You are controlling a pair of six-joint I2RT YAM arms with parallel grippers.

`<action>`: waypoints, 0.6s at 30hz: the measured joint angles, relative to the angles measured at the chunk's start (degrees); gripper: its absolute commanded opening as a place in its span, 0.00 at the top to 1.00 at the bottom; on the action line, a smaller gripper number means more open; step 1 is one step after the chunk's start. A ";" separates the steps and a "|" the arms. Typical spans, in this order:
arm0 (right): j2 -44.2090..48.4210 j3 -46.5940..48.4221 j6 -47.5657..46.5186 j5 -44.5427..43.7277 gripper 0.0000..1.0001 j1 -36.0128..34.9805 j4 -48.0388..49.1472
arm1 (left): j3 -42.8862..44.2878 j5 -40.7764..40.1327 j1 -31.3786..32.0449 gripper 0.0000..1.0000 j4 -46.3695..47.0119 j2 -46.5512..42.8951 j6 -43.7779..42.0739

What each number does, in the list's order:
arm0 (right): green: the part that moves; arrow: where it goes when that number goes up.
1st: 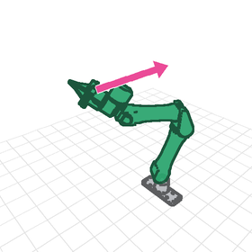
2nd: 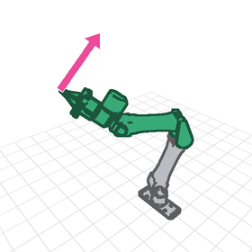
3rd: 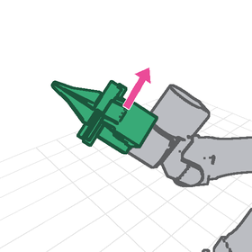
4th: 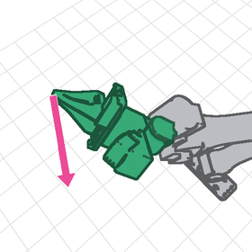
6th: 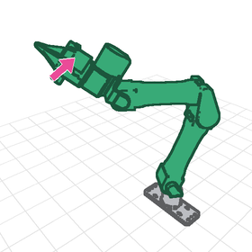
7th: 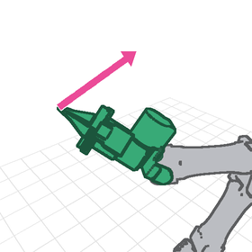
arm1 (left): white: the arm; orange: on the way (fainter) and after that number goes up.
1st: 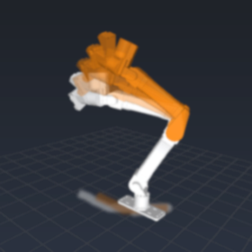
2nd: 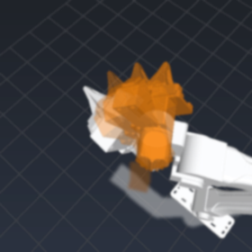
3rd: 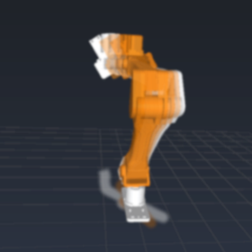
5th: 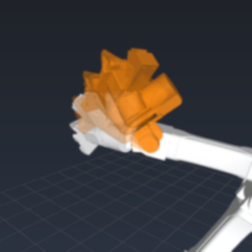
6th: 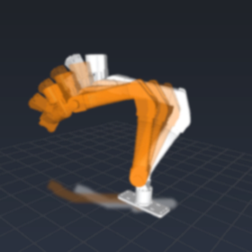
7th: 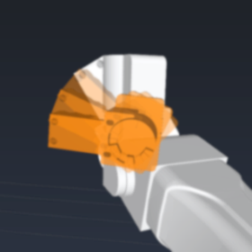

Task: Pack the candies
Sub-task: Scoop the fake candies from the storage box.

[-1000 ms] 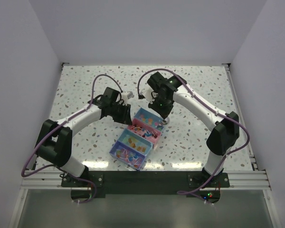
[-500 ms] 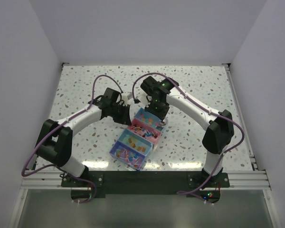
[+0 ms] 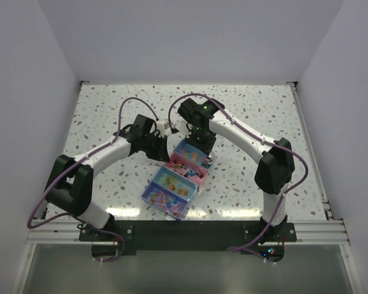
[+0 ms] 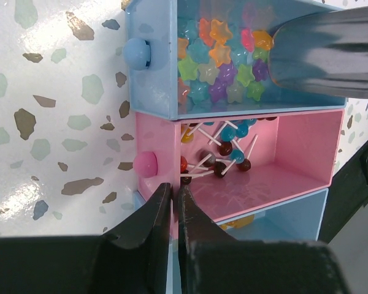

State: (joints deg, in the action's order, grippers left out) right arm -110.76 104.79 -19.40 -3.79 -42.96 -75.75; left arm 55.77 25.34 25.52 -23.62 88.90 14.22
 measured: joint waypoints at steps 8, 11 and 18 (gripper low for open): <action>3.17 -4.55 0.76 0.07 1.00 -0.07 3.52 | -0.35 0.00 0.00 1.00 0.44 -0.22 0.13; 5.81 -8.24 1.20 -0.04 1.00 -0.11 6.88 | -0.35 -0.04 0.00 1.00 0.42 -0.24 0.11; 10.88 -15.50 2.12 0.15 1.00 -0.15 13.92 | -0.37 -0.07 0.00 1.00 0.44 -0.26 0.13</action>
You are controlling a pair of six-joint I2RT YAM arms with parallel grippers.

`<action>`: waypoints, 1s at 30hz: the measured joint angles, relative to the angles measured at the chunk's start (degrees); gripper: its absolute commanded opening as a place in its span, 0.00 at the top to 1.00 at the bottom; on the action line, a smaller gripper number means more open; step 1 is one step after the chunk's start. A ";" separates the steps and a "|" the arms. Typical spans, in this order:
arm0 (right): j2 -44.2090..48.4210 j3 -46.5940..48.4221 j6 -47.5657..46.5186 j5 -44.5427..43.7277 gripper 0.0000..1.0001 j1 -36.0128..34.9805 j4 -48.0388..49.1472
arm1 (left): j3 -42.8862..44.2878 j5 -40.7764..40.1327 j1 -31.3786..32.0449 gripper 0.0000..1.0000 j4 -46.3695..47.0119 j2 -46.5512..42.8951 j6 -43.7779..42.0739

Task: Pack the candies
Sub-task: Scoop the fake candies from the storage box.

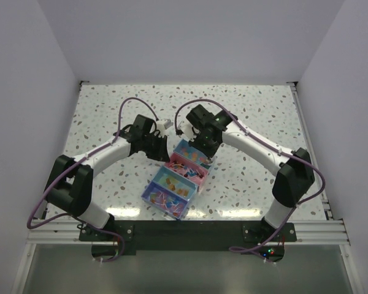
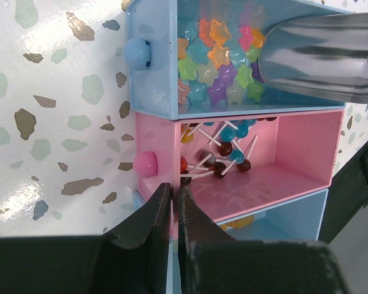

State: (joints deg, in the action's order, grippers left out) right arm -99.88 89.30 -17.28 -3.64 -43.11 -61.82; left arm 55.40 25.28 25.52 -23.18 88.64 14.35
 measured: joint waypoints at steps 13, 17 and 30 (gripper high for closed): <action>3.80 -8.24 0.33 0.61 1.00 0.04 12.44 | 0.00 -0.44 -0.20 1.00 0.07 -0.04 0.04; 3.10 -9.49 0.33 0.98 1.00 0.07 18.29 | 0.00 -1.05 -0.44 1.00 0.48 -0.04 0.07; 0.63 -18.45 -0.59 5.79 1.00 1.88 32.94 | 0.00 -1.79 -0.74 1.00 1.05 -0.17 -2.56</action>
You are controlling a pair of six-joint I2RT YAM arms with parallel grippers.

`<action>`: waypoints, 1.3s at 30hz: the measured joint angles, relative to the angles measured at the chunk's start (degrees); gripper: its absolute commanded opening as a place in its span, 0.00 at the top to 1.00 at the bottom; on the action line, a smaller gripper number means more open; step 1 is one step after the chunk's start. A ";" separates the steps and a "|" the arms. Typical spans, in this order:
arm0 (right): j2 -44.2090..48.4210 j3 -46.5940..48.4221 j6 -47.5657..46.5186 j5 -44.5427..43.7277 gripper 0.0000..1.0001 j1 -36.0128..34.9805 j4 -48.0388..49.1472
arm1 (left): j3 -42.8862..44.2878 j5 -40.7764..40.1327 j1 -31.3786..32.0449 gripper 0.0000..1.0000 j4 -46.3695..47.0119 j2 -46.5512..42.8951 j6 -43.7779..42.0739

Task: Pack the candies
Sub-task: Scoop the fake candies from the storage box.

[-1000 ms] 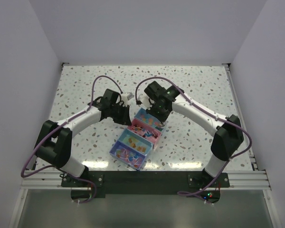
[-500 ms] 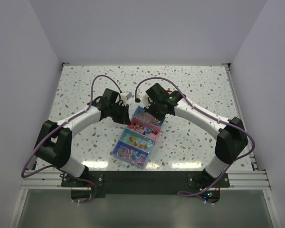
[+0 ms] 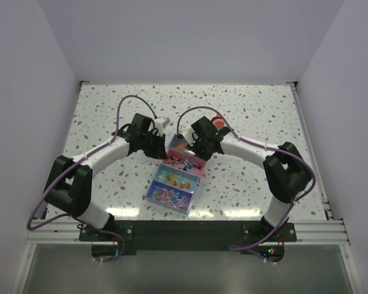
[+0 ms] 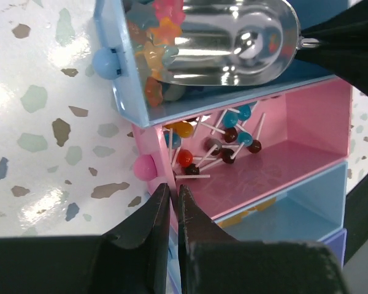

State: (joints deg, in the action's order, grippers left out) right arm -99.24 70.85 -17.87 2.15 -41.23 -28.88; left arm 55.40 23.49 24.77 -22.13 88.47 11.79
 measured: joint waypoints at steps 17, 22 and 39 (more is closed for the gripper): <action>-3.96 -1.25 -0.55 5.51 1.00 2.32 3.32 | 1.16 -1.73 -0.24 1.00 -1.57 -0.50 -8.26; -5.25 0.68 1.77 7.78 1.00 2.69 2.58 | 1.16 -2.78 -0.46 1.00 -2.19 -0.94 -8.68; -5.03 0.15 8.79 17.38 1.00 6.82 4.59 | 0.59 -8.31 0.50 1.00 -2.91 -2.80 -11.37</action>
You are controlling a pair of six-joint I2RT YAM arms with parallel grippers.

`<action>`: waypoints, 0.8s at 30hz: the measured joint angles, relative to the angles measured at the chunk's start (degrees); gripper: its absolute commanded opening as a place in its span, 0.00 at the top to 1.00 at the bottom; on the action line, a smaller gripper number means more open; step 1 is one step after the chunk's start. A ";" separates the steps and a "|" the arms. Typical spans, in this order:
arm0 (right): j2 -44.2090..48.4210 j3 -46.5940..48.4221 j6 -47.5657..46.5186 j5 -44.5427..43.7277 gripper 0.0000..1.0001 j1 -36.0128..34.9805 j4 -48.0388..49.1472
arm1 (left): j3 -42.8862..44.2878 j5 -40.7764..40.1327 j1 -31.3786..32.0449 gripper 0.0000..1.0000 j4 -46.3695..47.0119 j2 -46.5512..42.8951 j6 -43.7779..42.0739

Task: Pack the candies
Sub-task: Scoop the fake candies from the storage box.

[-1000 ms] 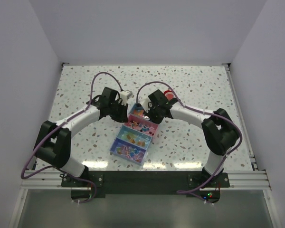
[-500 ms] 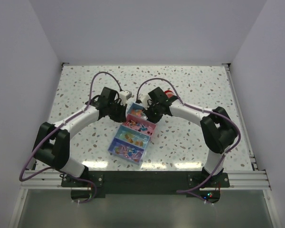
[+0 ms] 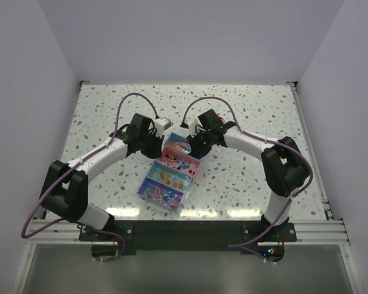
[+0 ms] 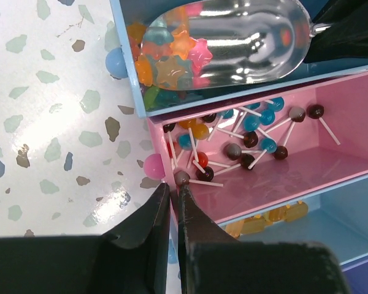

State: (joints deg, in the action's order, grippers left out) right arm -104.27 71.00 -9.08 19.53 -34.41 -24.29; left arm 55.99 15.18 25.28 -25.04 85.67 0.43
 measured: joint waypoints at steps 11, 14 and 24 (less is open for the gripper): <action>2.62 -2.05 2.05 3.48 1.00 1.62 0.81 | -2.19 -1.14 0.00 1.00 0.55 -2.14 -0.68; 4.35 -3.48 2.03 3.39 1.00 1.64 1.64 | -2.16 -1.14 0.00 1.00 0.55 -2.10 -0.63; 9.27 -9.49 2.08 3.10 1.00 1.70 6.36 | -2.10 -1.14 0.04 1.00 0.46 -2.10 -0.02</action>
State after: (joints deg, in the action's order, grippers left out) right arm -95.00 61.52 -7.01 22.63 -32.71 -17.93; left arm 53.89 14.04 25.32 -24.58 83.57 0.40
